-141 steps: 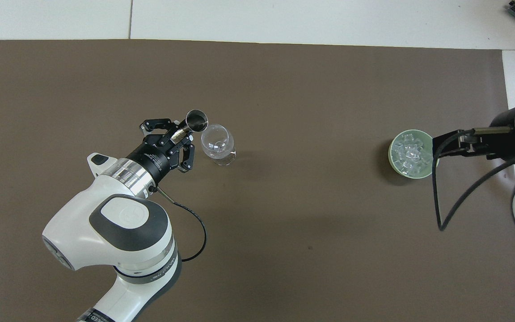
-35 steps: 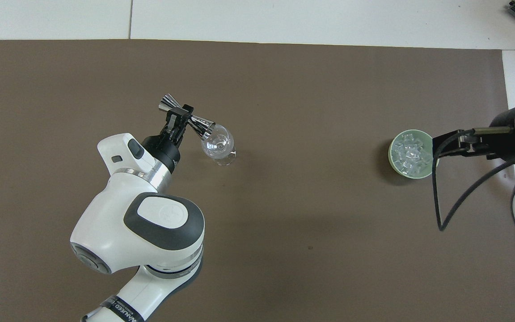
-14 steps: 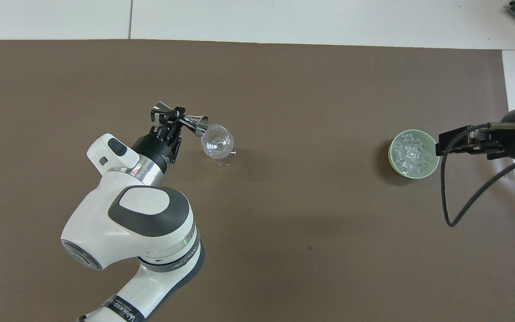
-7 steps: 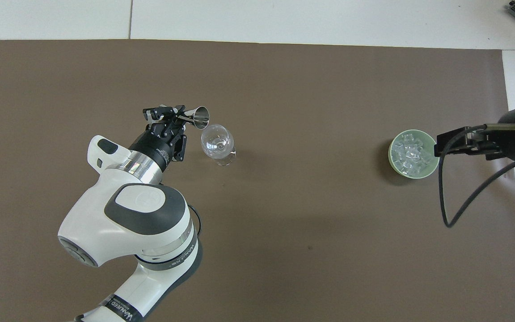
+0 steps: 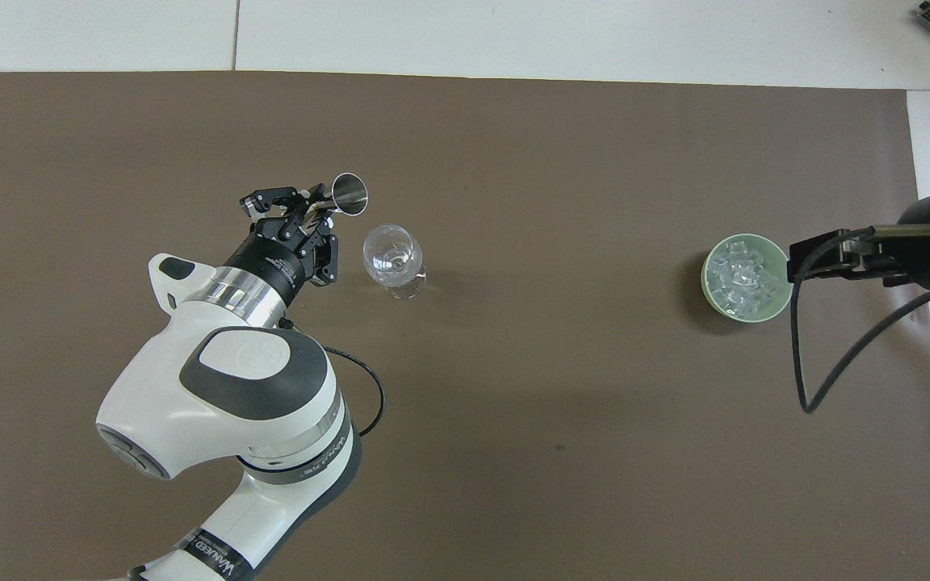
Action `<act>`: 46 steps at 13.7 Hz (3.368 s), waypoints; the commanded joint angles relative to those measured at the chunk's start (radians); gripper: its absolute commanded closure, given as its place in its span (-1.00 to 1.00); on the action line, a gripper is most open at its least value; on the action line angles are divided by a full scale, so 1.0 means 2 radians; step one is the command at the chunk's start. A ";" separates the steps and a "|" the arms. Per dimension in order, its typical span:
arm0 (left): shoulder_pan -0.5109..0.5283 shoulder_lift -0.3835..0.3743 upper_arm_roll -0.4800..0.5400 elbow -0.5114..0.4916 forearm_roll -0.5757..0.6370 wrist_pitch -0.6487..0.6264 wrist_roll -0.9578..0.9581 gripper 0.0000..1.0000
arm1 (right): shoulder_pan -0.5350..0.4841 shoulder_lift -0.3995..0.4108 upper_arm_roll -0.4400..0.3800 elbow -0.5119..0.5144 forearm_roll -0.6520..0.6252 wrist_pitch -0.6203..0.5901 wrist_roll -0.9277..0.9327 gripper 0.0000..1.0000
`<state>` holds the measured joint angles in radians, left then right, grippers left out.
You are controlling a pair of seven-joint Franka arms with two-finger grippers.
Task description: Pour wine and add ice with both arms
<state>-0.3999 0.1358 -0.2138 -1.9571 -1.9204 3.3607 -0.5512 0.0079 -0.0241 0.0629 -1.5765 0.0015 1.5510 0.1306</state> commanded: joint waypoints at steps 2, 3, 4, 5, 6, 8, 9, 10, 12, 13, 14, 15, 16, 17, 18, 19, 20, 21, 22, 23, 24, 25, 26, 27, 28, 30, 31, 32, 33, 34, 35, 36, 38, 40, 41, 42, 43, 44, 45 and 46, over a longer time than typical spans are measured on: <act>0.026 -0.004 0.000 0.006 -0.011 -0.010 -0.053 1.00 | -0.001 -0.006 0.002 -0.006 -0.003 -0.004 -0.010 -1.00; 0.034 -0.004 -0.002 0.007 -0.011 -0.012 -0.069 1.00 | -0.001 -0.006 0.002 -0.006 -0.003 -0.004 -0.010 -1.00; 0.040 -0.004 -0.002 0.007 -0.011 -0.015 -0.080 1.00 | -0.002 -0.006 0.002 -0.006 -0.002 -0.004 -0.011 -1.00; 0.048 -0.004 -0.002 0.007 -0.011 -0.017 -0.097 1.00 | -0.003 -0.006 0.002 -0.006 -0.002 -0.004 -0.011 -1.00; 0.056 -0.004 -0.002 0.007 -0.011 -0.018 -0.113 1.00 | -0.005 -0.006 0.002 -0.006 -0.002 -0.004 -0.011 -1.00; 0.069 -0.005 -0.002 0.005 -0.012 -0.024 -0.119 1.00 | -0.005 -0.006 0.002 -0.006 -0.002 -0.005 -0.011 -1.00; 0.082 -0.005 -0.003 0.004 -0.012 -0.031 -0.119 1.00 | -0.005 -0.006 0.002 -0.006 -0.002 -0.005 -0.011 -1.00; 0.091 -0.007 -0.003 0.003 -0.012 -0.040 -0.120 1.00 | -0.005 -0.006 0.002 -0.006 -0.002 -0.005 -0.011 -1.00; 0.107 -0.010 -0.003 -0.001 -0.012 -0.050 -0.120 1.00 | -0.005 -0.006 0.002 -0.005 -0.002 -0.005 -0.009 -1.00; 0.116 -0.010 -0.003 -0.002 -0.012 -0.053 -0.120 1.00 | -0.005 -0.006 0.002 -0.006 -0.002 -0.005 -0.009 -1.00; 0.125 -0.012 -0.003 -0.008 -0.012 -0.065 -0.122 1.00 | -0.005 -0.006 0.002 -0.007 -0.002 -0.002 -0.009 -1.00; 0.137 -0.013 -0.002 -0.016 -0.013 -0.083 -0.138 1.00 | -0.005 -0.006 0.002 -0.009 -0.002 0.004 -0.009 -1.00; 0.142 -0.020 0.000 -0.022 -0.013 -0.099 -0.168 1.00 | -0.005 -0.006 0.002 -0.011 -0.002 0.021 -0.009 -1.00; 0.145 -0.020 0.002 -0.024 -0.013 -0.109 -0.187 1.00 | -0.008 -0.007 0.000 -0.026 -0.002 0.045 -0.009 -1.00; 0.161 -0.021 0.002 -0.029 -0.012 -0.125 -0.191 1.00 | -0.011 -0.015 -0.004 -0.051 -0.002 0.070 -0.011 -1.00; 0.170 -0.023 0.003 -0.040 -0.012 -0.146 -0.191 1.00 | -0.021 -0.026 -0.005 -0.083 -0.002 0.103 -0.012 -1.00; 0.184 -0.027 0.003 -0.051 -0.010 -0.168 -0.191 1.00 | -0.024 -0.032 -0.005 -0.106 -0.002 0.129 -0.012 -1.00; 0.194 -0.030 0.005 -0.059 -0.006 -0.185 -0.191 1.00 | -0.025 -0.030 -0.005 -0.116 -0.002 0.144 -0.012 -1.00; 0.203 -0.032 0.005 -0.067 -0.003 -0.201 -0.190 1.00 | -0.028 -0.021 -0.005 -0.118 -0.002 0.154 -0.015 -1.00; 0.214 -0.033 0.005 -0.074 0.005 -0.216 -0.190 1.00 | -0.031 -0.007 -0.005 -0.118 -0.002 0.172 -0.021 -1.00; 0.222 -0.033 0.005 -0.082 0.017 -0.232 -0.189 1.00 | -0.032 0.000 -0.006 -0.126 -0.002 0.193 -0.023 -1.00; 0.232 -0.033 0.005 -0.089 0.020 -0.248 -0.190 1.00 | -0.032 0.004 -0.005 -0.143 -0.002 0.221 -0.023 -1.00; 0.241 -0.033 0.005 -0.094 0.021 -0.263 -0.190 1.00 | -0.032 0.008 -0.006 -0.160 -0.002 0.247 -0.023 -1.00; 0.247 -0.033 0.005 -0.099 0.020 -0.275 -0.191 1.00 | -0.033 0.018 -0.006 -0.172 -0.002 0.270 -0.023 -1.00; 0.256 -0.036 0.005 -0.110 0.020 -0.289 -0.191 1.00 | -0.035 0.034 -0.006 -0.180 -0.002 0.299 -0.021 -1.00; 0.275 -0.038 0.004 -0.130 0.020 -0.323 -0.194 1.00 | -0.035 0.046 -0.006 -0.203 -0.002 0.353 -0.021 -1.00; 0.288 -0.037 0.004 -0.137 0.020 -0.339 -0.194 1.00 | -0.035 0.047 -0.006 -0.224 -0.002 0.376 -0.022 -1.00; 0.296 -0.036 0.005 -0.142 0.020 -0.358 -0.194 1.00 | -0.035 0.047 -0.006 -0.246 -0.002 0.402 -0.019 -1.00; 0.311 -0.035 0.005 -0.148 0.020 -0.376 -0.193 1.00 | -0.040 0.053 -0.006 -0.259 -0.002 0.422 -0.019 -1.00; 0.325 -0.033 0.005 -0.156 0.020 -0.393 -0.192 1.00 | -0.051 0.066 -0.006 -0.266 -0.002 0.431 -0.022 -1.00; 0.335 -0.033 0.005 -0.163 0.020 -0.412 -0.189 1.00 | -0.056 0.078 -0.006 -0.268 -0.002 0.432 -0.023 -1.00; 0.350 -0.031 0.005 -0.170 0.021 -0.428 -0.187 1.00 | -0.058 0.085 -0.006 -0.268 -0.002 0.432 -0.022 -1.00; 0.367 -0.031 0.006 -0.186 0.022 -0.461 -0.187 1.00 | -0.057 0.088 -0.006 -0.274 -0.002 0.433 -0.022 -1.00; 0.376 -0.033 0.006 -0.203 0.038 -0.492 -0.182 1.00 | -0.058 0.092 -0.006 -0.288 -0.002 0.447 -0.021 -1.00; 0.376 -0.035 0.006 -0.206 0.041 -0.499 -0.178 1.00 | -0.058 0.092 -0.005 -0.289 -0.002 0.450 -0.022 -0.90; 0.376 -0.038 0.006 -0.214 0.044 -0.504 -0.169 1.00 | -0.058 0.093 -0.005 -0.289 -0.002 0.451 -0.022 -0.62; 0.376 -0.043 0.006 -0.229 0.044 -0.512 -0.158 1.00 | -0.058 0.092 -0.005 -0.289 -0.002 0.451 -0.026 -0.20; 0.376 -0.049 0.006 -0.236 0.044 -0.517 -0.146 1.00 | -0.058 0.092 -0.005 -0.289 -0.002 0.450 -0.037 0.33; 0.376 -0.048 0.006 -0.241 0.048 -0.519 -0.135 1.00 | -0.058 0.093 -0.005 -0.289 -0.002 0.449 -0.048 0.76; 0.376 -0.046 0.005 -0.242 0.057 -0.525 -0.119 1.00 | -0.058 0.092 -0.005 -0.286 -0.002 0.446 -0.060 0.91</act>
<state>0.3380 0.0810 -0.2004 -2.3984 -1.8326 2.3530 -0.8312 -0.0956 0.1689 0.0440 -2.1364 0.0016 2.4307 0.0643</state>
